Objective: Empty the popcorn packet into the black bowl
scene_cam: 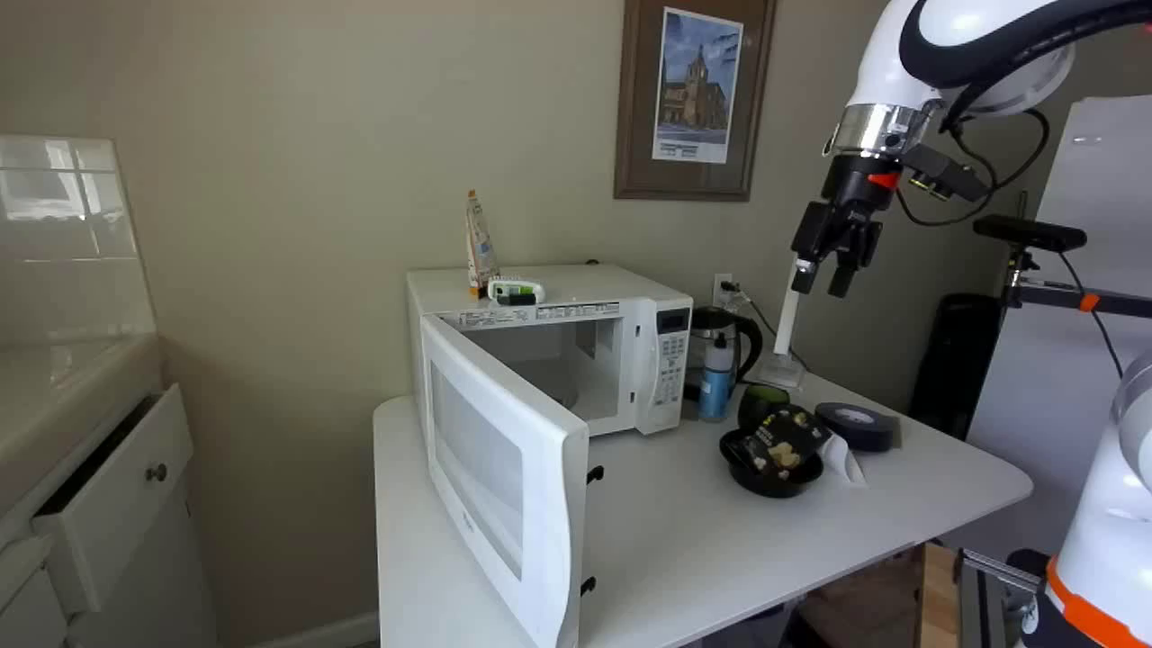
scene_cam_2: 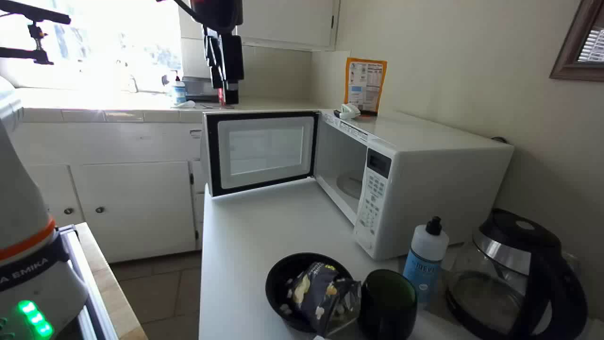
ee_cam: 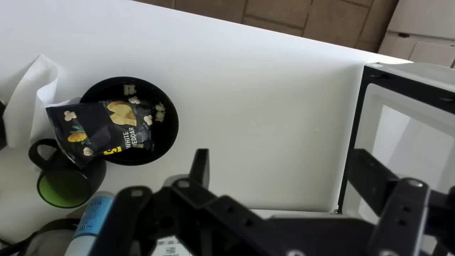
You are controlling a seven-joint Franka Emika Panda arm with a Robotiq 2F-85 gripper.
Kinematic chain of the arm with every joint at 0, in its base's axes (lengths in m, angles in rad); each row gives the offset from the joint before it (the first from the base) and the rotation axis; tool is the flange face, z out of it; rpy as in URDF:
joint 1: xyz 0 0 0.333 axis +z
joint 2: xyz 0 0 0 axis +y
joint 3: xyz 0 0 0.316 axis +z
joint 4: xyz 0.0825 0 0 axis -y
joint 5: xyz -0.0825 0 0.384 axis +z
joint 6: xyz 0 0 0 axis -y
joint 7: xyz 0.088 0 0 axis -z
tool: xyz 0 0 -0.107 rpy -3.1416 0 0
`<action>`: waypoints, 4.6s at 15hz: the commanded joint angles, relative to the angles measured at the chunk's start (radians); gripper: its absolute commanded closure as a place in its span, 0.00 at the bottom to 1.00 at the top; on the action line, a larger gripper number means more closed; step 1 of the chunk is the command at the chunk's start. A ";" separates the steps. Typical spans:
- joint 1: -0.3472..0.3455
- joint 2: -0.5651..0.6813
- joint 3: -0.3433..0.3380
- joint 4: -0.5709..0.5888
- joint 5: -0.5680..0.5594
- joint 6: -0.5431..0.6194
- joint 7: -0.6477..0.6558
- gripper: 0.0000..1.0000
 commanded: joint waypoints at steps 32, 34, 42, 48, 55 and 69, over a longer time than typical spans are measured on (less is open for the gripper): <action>-0.063 0.954 0.025 0.268 0.165 0.596 0.988 0.00; -0.054 0.940 0.018 0.251 0.152 0.577 0.948 0.00; -0.031 0.996 -0.028 0.253 -0.091 0.610 1.210 0.00; -0.014 1.079 -0.103 0.258 -0.282 0.598 1.527 0.00; 0.022 1.184 -0.119 0.296 -0.259 0.658 1.629 0.00; 0.062 1.220 -0.223 0.339 -0.326 0.612 1.716 0.26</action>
